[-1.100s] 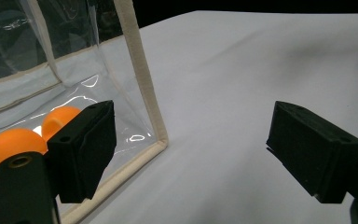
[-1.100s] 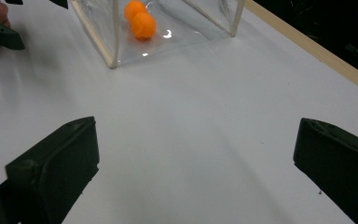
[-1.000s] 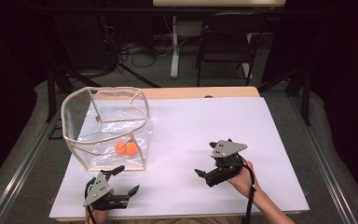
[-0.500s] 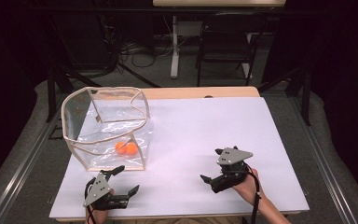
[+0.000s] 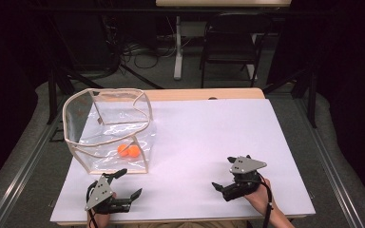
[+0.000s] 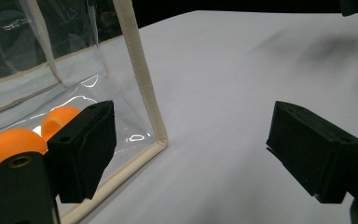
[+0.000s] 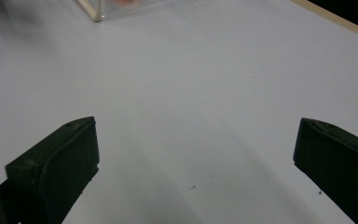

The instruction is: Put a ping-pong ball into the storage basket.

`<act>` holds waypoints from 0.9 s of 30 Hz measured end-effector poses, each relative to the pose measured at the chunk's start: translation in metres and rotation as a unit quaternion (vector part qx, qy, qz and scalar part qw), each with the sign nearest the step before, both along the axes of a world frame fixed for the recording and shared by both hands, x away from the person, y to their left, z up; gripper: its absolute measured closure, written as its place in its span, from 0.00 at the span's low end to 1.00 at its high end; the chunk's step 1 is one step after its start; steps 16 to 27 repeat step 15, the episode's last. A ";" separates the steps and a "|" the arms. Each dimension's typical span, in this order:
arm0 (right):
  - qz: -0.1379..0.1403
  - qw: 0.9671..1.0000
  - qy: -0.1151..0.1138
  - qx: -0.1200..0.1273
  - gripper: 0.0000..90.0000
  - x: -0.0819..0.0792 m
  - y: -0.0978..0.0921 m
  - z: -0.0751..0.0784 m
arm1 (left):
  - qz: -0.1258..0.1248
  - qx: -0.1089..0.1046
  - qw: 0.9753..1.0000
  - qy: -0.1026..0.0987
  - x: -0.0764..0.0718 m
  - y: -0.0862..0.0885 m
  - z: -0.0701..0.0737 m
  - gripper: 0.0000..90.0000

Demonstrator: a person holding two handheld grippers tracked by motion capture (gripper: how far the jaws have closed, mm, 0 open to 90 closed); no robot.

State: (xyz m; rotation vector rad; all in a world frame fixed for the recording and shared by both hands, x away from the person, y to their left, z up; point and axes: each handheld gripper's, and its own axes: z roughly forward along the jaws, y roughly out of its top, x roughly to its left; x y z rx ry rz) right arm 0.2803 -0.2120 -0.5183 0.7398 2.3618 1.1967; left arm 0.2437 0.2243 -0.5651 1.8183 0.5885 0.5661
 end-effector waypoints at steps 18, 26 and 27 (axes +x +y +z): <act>-0.009 1.000 -0.006 0.000 0.00 -0.010 -0.009 -0.003 | -0.002 0.002 1.000 0.000 0.000 0.000 0.000 0.17; -0.009 1.000 -0.006 0.000 0.00 -0.010 -0.009 -0.003 | -0.002 0.002 1.000 0.000 0.000 0.000 0.000 0.17; -0.009 1.000 -0.006 0.000 0.00 -0.010 -0.009 -0.003 | -0.002 0.002 1.000 0.000 0.000 0.000 0.000 0.17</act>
